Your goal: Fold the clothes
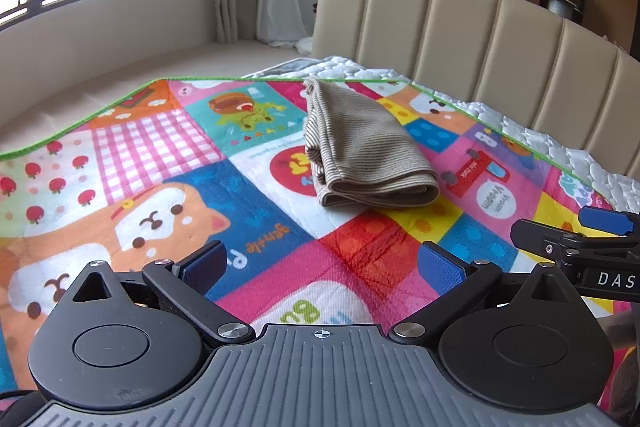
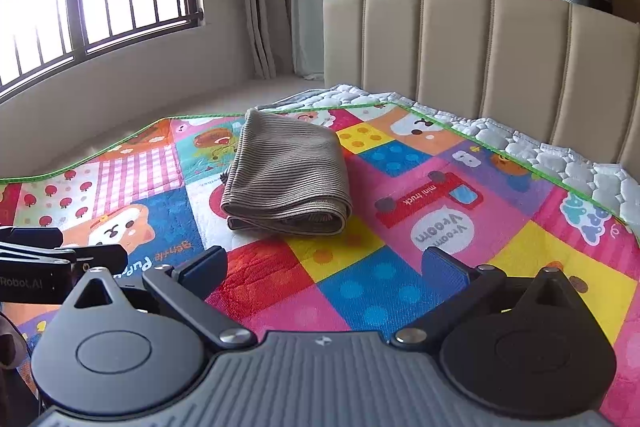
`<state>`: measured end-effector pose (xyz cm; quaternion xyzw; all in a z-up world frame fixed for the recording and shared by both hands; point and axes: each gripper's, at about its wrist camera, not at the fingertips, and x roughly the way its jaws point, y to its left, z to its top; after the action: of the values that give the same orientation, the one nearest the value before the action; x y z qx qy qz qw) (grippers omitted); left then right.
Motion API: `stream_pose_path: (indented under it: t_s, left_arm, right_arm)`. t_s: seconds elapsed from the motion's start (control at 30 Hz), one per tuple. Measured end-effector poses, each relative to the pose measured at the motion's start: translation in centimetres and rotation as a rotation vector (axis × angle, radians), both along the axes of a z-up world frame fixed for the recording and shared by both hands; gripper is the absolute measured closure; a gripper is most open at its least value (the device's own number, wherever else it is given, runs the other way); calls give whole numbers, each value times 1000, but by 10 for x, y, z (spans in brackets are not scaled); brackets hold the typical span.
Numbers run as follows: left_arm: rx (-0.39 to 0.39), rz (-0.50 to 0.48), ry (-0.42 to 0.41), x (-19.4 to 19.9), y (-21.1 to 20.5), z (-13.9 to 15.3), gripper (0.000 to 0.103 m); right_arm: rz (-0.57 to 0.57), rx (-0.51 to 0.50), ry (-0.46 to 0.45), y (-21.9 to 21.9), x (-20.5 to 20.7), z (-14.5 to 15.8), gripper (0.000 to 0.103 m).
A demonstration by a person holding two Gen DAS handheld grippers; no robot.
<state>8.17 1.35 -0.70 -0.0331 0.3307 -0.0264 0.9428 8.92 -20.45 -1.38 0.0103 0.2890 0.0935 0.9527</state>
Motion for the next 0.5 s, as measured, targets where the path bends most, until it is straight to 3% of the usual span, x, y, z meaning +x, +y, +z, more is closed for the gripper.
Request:
stream_pose_path:
  t_s: [0.5]
  left_arm:
    - [-2, 15, -45, -2, 1, 3, 0]
  right_arm:
    - [1, 7, -11, 0, -1, 2, 0]
